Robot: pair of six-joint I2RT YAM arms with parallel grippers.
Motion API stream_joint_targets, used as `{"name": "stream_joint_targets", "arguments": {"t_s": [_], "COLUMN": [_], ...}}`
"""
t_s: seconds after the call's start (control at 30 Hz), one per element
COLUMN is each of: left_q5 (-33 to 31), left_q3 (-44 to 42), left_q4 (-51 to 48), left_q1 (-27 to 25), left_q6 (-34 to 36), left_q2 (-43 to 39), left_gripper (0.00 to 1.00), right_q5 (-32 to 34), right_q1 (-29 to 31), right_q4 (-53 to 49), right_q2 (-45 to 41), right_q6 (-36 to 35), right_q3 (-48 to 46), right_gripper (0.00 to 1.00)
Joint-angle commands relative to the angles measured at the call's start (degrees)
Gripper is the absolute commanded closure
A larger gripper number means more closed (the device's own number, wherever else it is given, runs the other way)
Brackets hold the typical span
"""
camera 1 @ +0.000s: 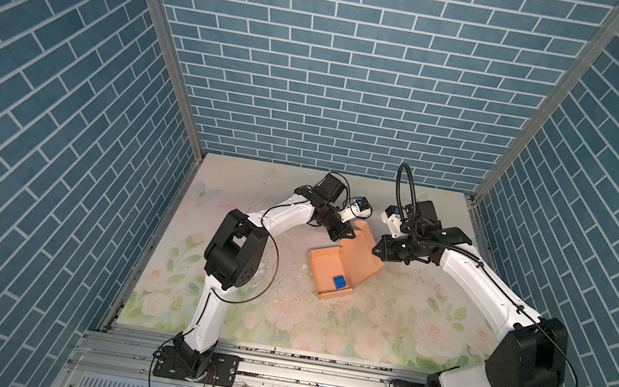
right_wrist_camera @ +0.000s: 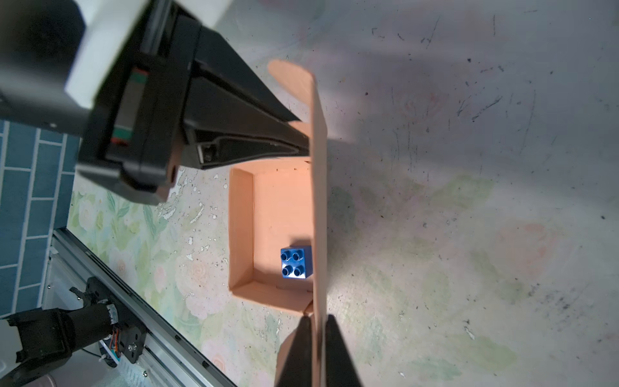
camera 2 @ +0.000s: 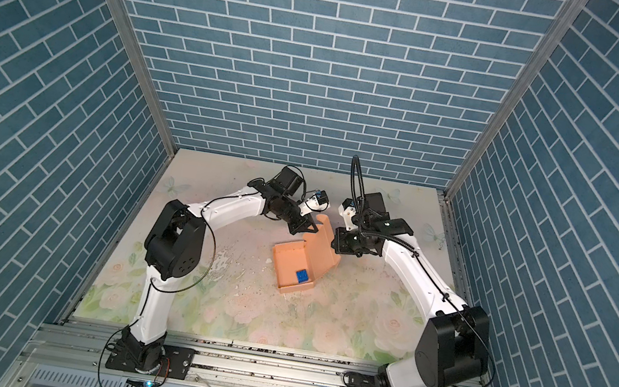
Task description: Fold the paper box
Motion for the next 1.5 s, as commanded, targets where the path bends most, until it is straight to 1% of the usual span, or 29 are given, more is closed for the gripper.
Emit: {"name": "stream_joint_targets", "arguments": {"t_s": [0.0,0.1,0.23,0.37,0.5,0.73,0.97,1.17,1.33,1.47], "left_q5": [-5.42,-9.03,-12.53,-14.62,-16.95,-21.36,-23.94,-24.07,-23.16,-22.85], "left_q3": [-1.77,-2.96,-6.96,-12.95,-18.82,-26.44,-31.67,-33.01,-34.30,-35.58], "left_q4": [3.93,5.62,9.22,14.23,19.19,23.55,27.15,27.76,29.28,30.31], "left_q1": [1.71,1.99,2.32,2.32,2.32,2.24,2.01,1.62,1.50,1.53], "left_q6": [-5.20,-8.79,-13.35,-17.98,-22.91,-29.83,-34.10,-34.64,-33.64,-32.09], "left_q2": [-2.92,-3.97,-6.60,-10.17,-13.28,-18.99,-23.90,-24.54,-24.70,-24.82], "left_gripper": [0.95,0.96,0.95,0.95,0.95,0.94,0.92,0.92,0.92,0.92], "right_q5": [3.99,7.49,11.41,11.13,9.10,7.64,4.92,4.93,7.12,6.80], "right_q1": [-0.26,-0.75,-1.73,-2.73,-2.88,-2.91,-2.71,-2.28,-2.10,-2.10], "right_q4": [0.42,1.52,3.27,5.16,8.20,12.99,18.61,21.67,24.07,26.59], "right_q2": [-2.70,-5.55,-9.78,-12.06,-12.73,-13.49,-12.39,-8.49,-4.75,-3.22], "right_q6": [-0.01,1.60,2.70,3.09,3.18,5.39,6.71,5.42,2.26,-0.13], "right_q3": [2.40,1.73,-0.68,-3.60,-5.95,-9.97,-13.76,-13.81,-12.65,-11.92], "right_gripper": [0.71,0.60,0.52,0.47,0.45,0.43,0.43,0.43,0.46,0.47]}}
